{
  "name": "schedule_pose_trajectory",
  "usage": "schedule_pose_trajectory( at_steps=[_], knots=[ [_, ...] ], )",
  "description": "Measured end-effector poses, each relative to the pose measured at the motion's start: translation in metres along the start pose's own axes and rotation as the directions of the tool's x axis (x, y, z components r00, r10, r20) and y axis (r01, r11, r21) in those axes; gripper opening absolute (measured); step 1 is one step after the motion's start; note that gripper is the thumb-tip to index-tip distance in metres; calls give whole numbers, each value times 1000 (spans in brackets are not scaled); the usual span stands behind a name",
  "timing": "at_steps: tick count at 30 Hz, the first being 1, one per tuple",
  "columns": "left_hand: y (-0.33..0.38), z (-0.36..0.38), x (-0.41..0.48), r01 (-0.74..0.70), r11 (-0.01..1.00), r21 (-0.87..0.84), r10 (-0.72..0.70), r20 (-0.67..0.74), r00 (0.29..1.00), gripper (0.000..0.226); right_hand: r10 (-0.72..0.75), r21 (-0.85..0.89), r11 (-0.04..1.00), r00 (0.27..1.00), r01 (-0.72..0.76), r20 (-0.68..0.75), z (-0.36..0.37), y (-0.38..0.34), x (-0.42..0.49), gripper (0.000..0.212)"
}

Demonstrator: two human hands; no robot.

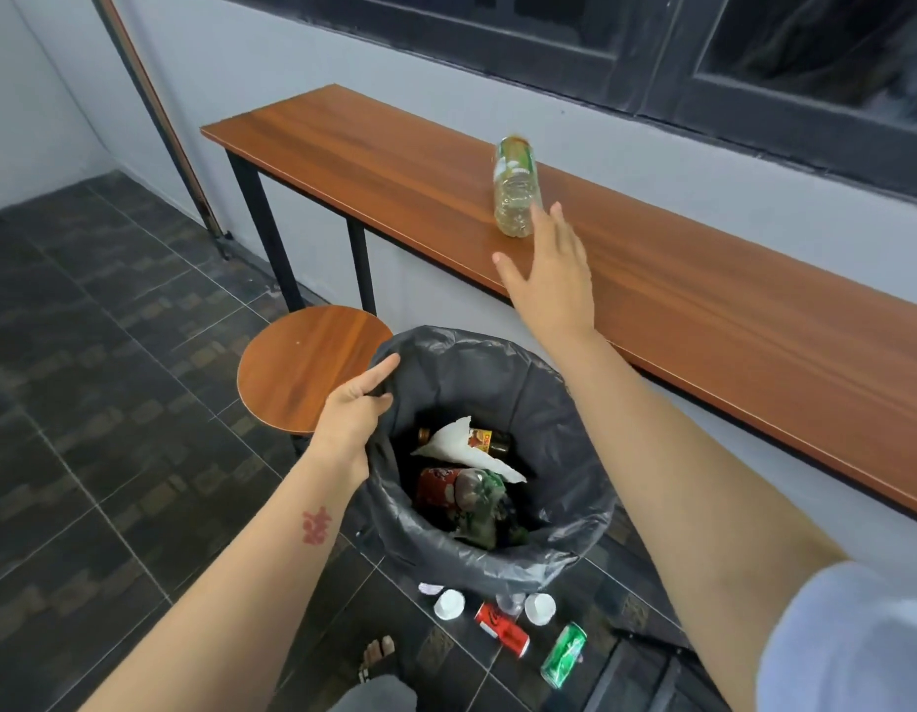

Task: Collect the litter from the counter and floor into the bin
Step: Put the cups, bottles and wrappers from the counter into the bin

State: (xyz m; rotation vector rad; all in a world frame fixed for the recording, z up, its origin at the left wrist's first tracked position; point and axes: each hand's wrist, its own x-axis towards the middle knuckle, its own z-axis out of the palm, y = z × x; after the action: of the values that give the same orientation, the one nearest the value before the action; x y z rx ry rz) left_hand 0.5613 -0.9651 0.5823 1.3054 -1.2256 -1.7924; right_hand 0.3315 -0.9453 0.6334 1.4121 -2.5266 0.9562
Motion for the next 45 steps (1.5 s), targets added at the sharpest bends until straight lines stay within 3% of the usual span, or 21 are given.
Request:
schedule_pose_trajectory(
  at_steps=[6, 11, 19, 30, 37, 42, 45],
  knots=[
    [25, -29, 54, 10, 997, 79, -15, 62, 998, 47, 247, -8, 969, 969, -247, 28, 33, -12, 57, 82],
    [31, -41, 87, 13, 985, 174, -25, 68, 997, 48, 286, 15, 958, 955, -286, -74, 46, -16, 82, 69],
    [39, -41, 106, 30, 990, 135, -48, 132, 990, 48, 249, 82, 968, 954, -238, -165, 46, -11, 77, 57],
    [41, -31, 67, -11, 998, 63, 6, 85, 996, 45, 158, 334, 938, 973, -94, -169, 8, -13, -34, 60],
    [21, -40, 26, -79, 997, 25, 78, 23, 997, 50, -201, 189, 953, 961, 236, -188, -6, -6, -143, 56],
    [5, -46, 1, -74, 997, 4, 74, -56, 996, 51, -311, 154, 938, 950, 310, -18, 0, 14, -204, 55],
    [-3, -47, -13, -83, 997, -7, 82, -57, 995, 52, -276, 145, 956, 949, 254, 155, 3, 28, -220, 56]
  ],
)
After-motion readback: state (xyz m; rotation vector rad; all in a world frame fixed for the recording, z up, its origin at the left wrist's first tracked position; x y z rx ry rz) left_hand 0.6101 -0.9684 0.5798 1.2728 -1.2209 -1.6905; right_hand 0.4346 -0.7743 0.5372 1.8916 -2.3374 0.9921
